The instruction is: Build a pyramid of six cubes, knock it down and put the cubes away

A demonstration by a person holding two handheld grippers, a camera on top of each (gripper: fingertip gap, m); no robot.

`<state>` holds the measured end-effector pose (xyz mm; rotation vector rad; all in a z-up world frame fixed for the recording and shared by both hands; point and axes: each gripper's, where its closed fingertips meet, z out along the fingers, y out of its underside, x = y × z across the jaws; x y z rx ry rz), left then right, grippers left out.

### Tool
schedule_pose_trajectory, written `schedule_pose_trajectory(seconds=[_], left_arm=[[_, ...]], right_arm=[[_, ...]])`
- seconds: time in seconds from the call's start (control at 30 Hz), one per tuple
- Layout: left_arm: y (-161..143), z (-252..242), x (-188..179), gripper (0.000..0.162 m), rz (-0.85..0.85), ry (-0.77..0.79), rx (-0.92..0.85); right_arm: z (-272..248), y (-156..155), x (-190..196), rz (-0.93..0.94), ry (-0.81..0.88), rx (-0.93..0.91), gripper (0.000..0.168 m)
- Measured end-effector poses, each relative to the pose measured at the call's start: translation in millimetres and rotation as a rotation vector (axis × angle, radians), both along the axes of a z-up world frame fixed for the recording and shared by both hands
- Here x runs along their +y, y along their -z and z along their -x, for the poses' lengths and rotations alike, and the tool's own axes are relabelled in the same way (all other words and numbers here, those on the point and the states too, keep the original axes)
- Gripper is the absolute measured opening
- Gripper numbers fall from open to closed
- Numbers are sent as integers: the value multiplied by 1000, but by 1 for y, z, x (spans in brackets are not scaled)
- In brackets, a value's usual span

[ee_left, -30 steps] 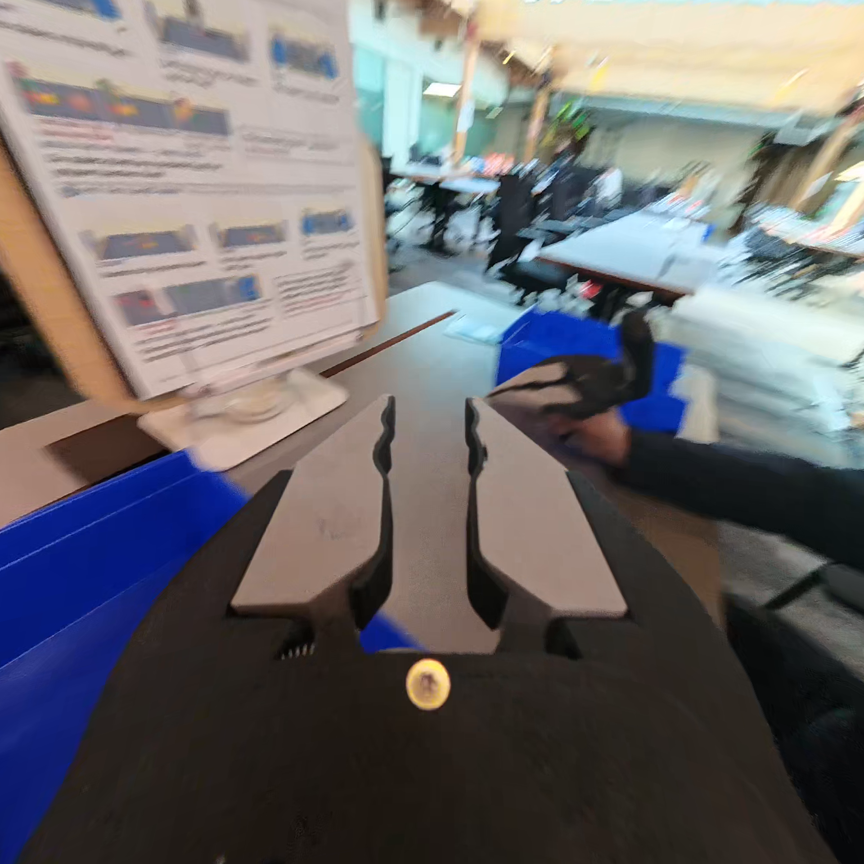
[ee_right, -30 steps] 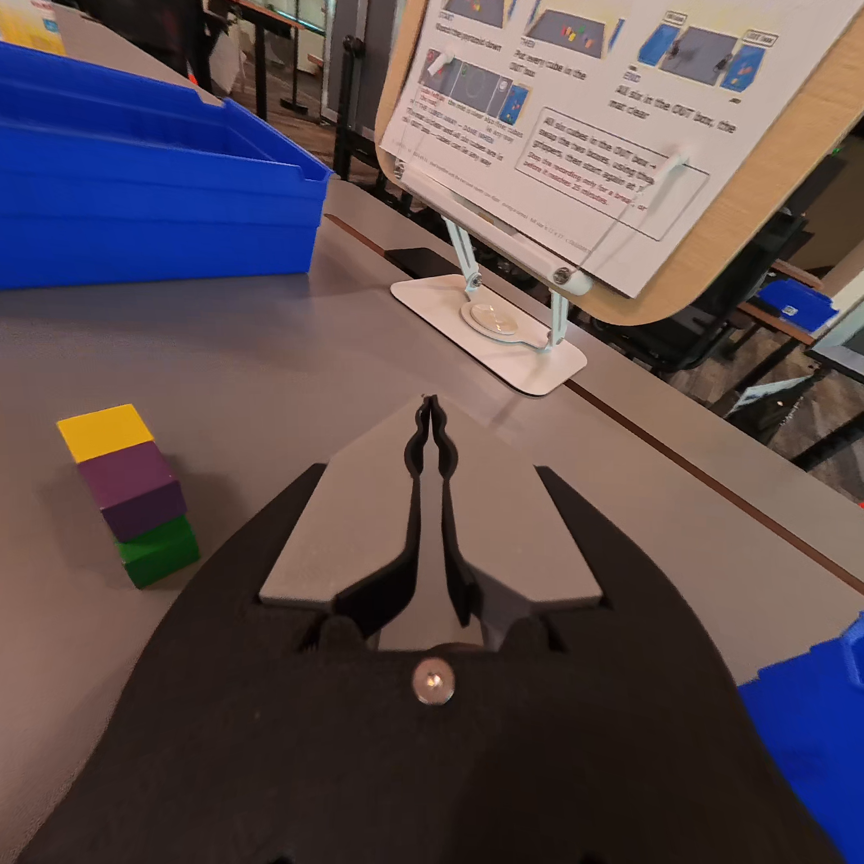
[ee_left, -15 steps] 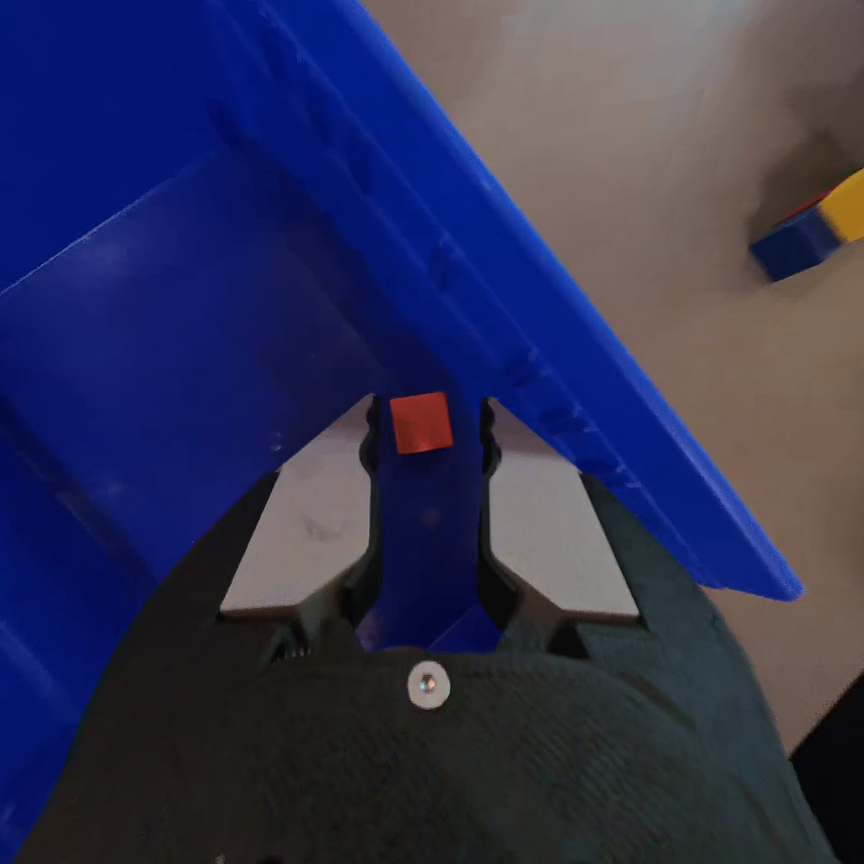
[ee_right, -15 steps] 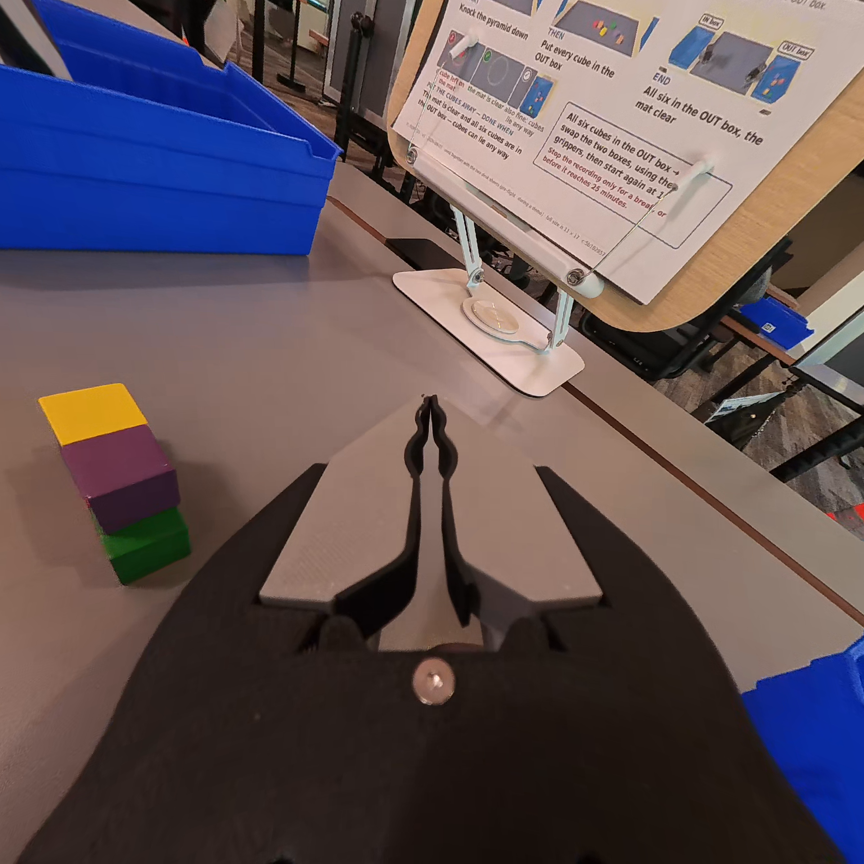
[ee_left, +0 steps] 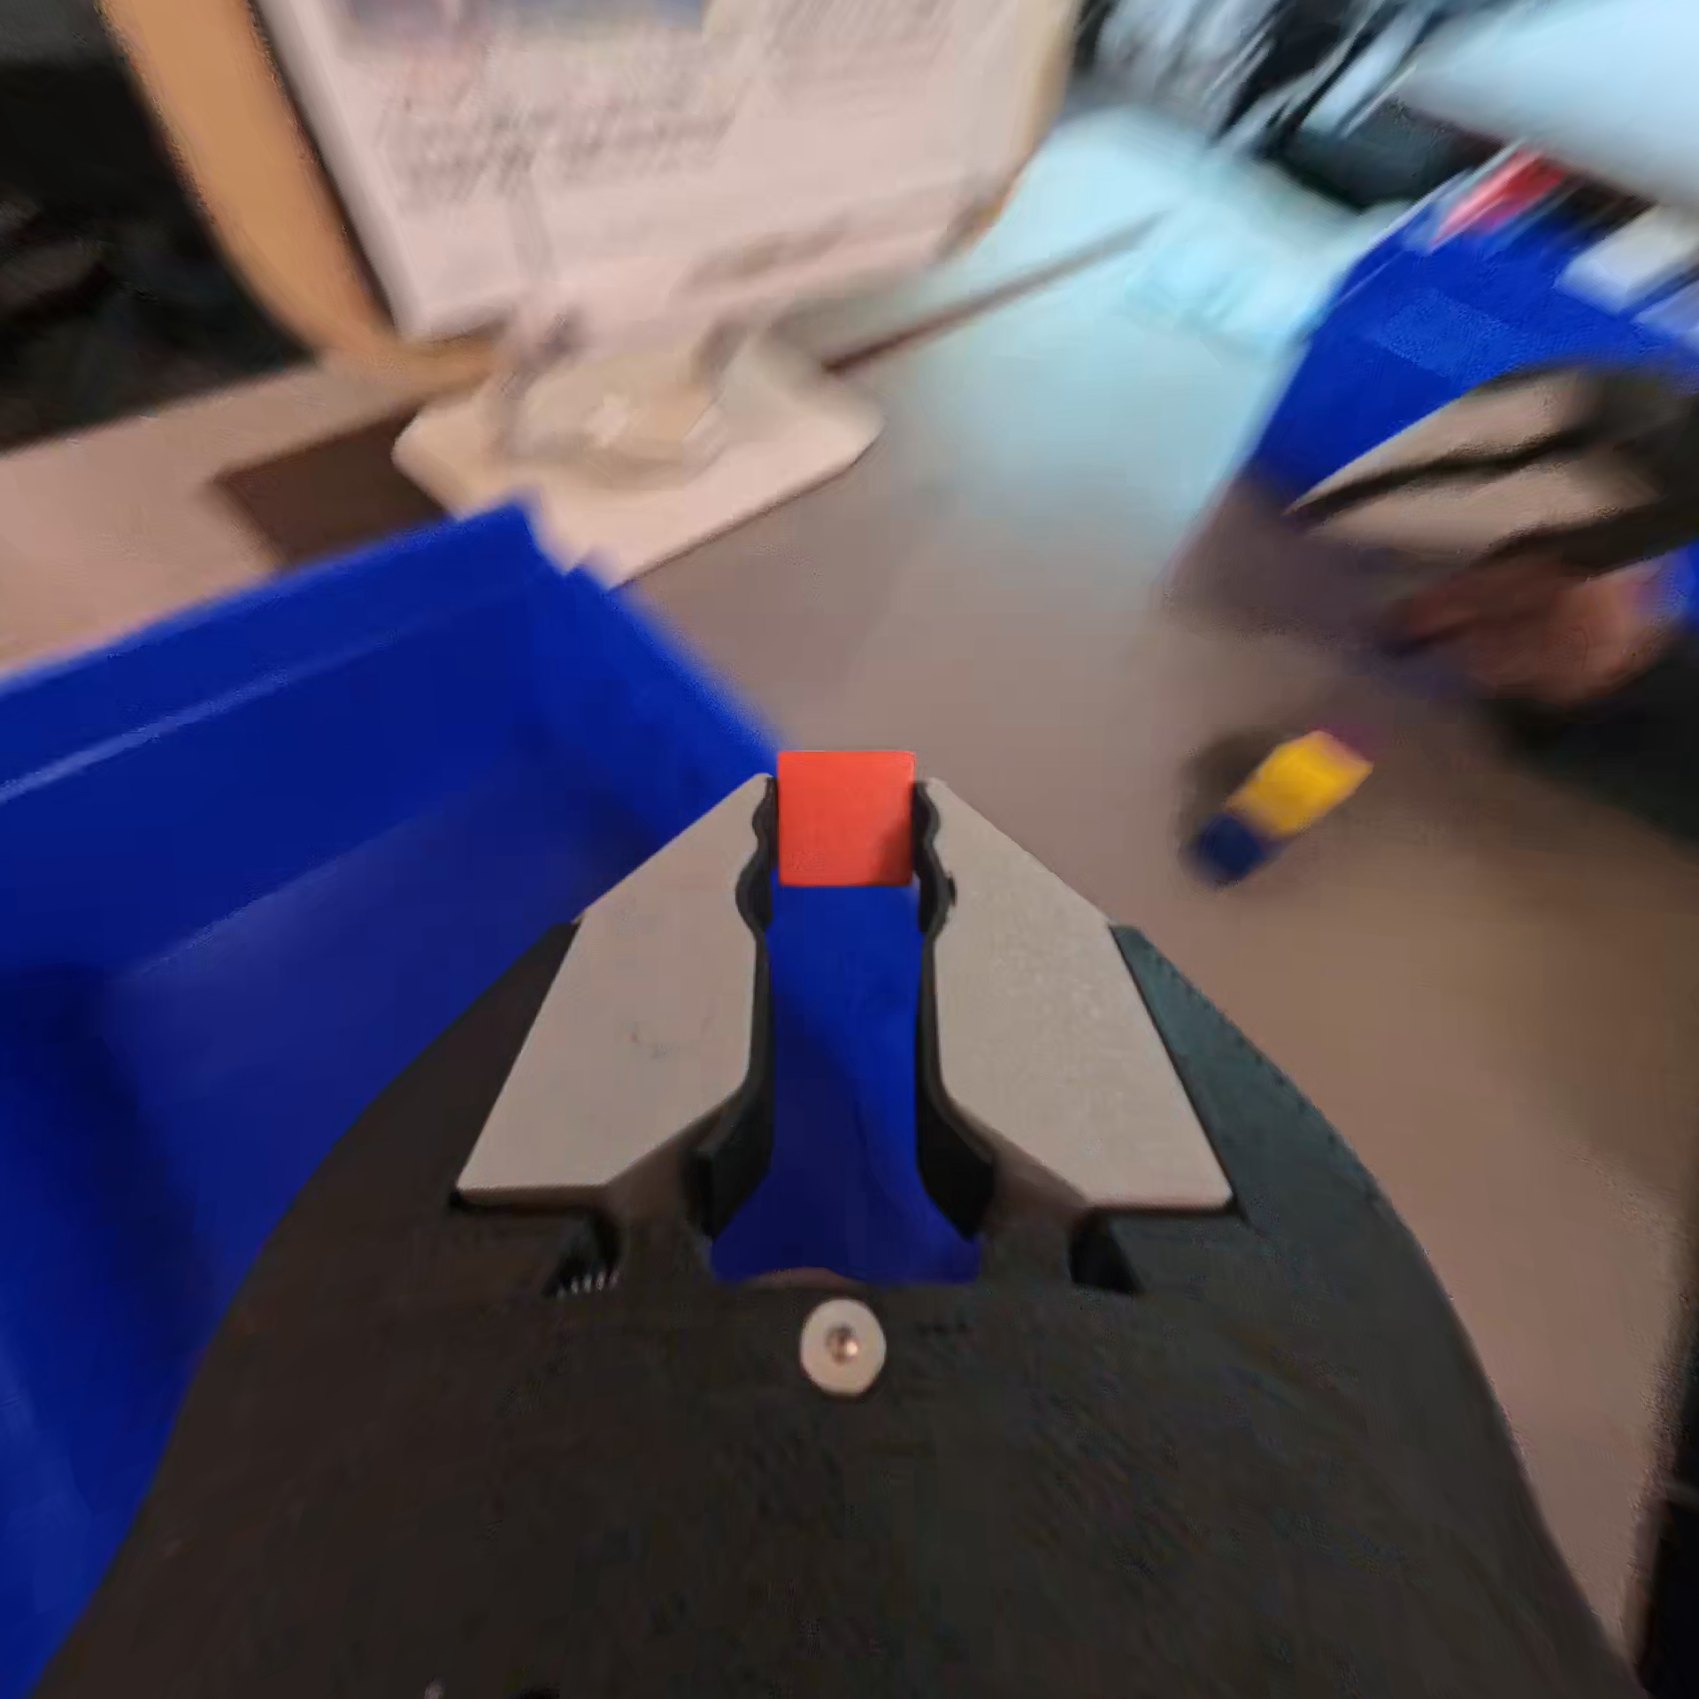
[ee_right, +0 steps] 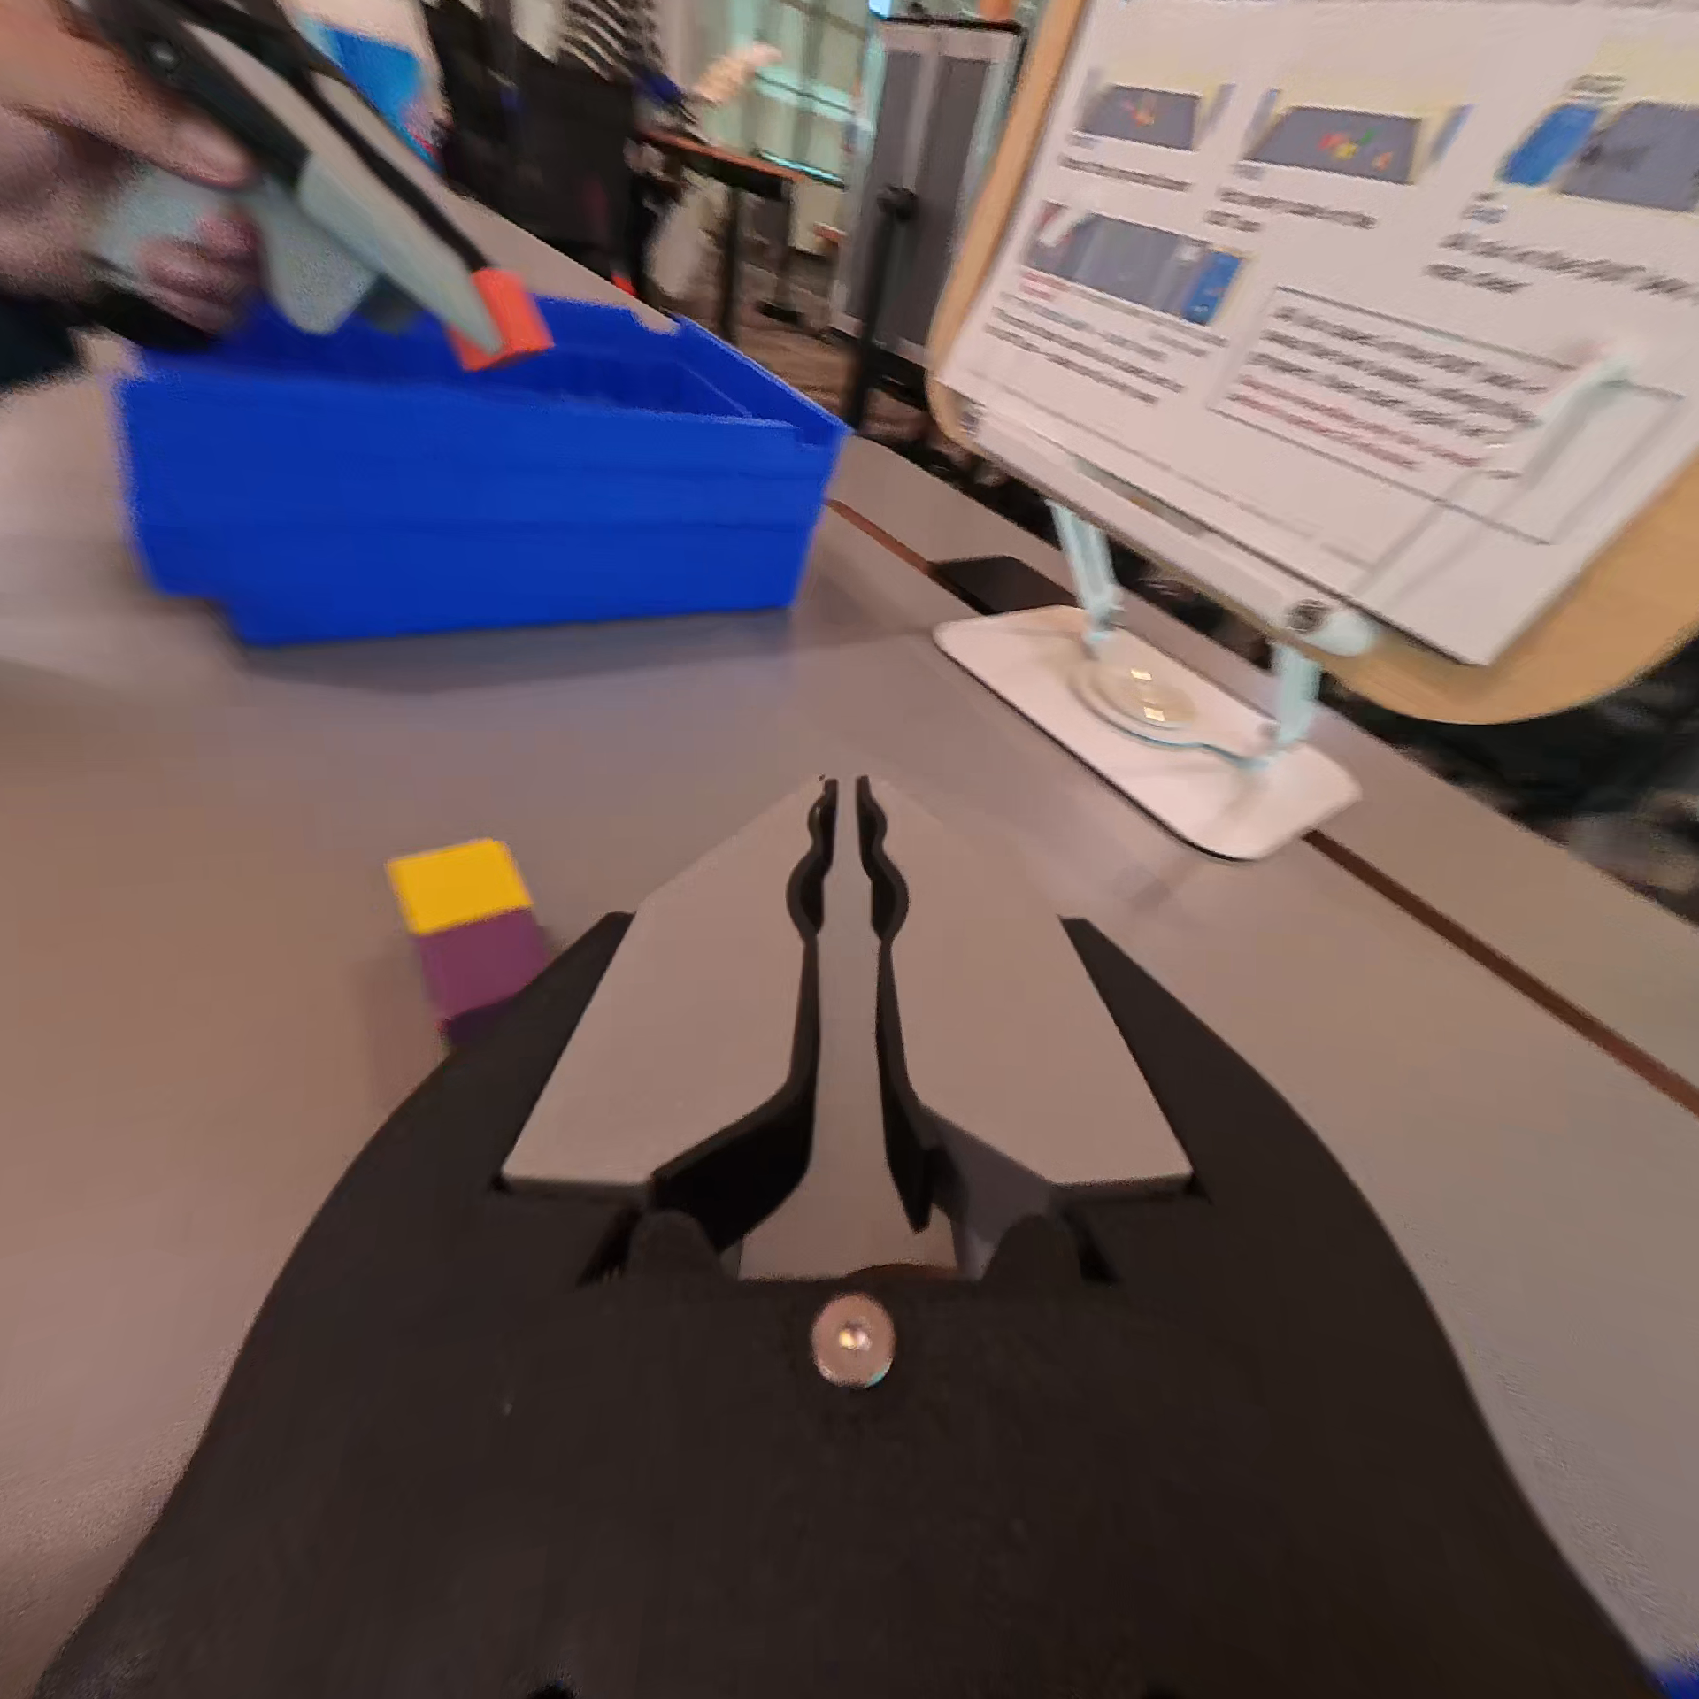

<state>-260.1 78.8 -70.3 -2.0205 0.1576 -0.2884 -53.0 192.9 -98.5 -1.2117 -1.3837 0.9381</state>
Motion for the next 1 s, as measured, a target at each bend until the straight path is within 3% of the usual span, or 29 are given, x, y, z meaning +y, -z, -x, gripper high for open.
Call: schedule_pose_trajectory(seconds=[0.1,0.2,0.3,0.47,0.63,0.8,0.9,1.0], left_arm=[[-58,-55,-17,27,-225,284,-261],[-74,-97,-30,26,-247,464,-384],[-67,-125,-17,26,-182,458,-455],[-55,-164,-2,26,-110,441,-595],[-48,-185,-1,26,-88,477,-610],[-51,-187,-4,26,-83,502,-667],[-51,-187,-5,26,-77,512,-683],[-50,-188,-5,26,-70,515,-682]], right_arm=[[7,-6,-30,111,-149,14,24],[12,-18,-49,8,-156,58,45],[14,-40,-72,-118,-144,131,36],[27,-67,-93,-262,-38,181,37],[37,-58,-123,-361,-105,164,37],[40,-63,-119,-347,-57,192,28],[35,-70,-120,-396,-49,232,10],[33,-73,-121,-408,-53,237,15]])
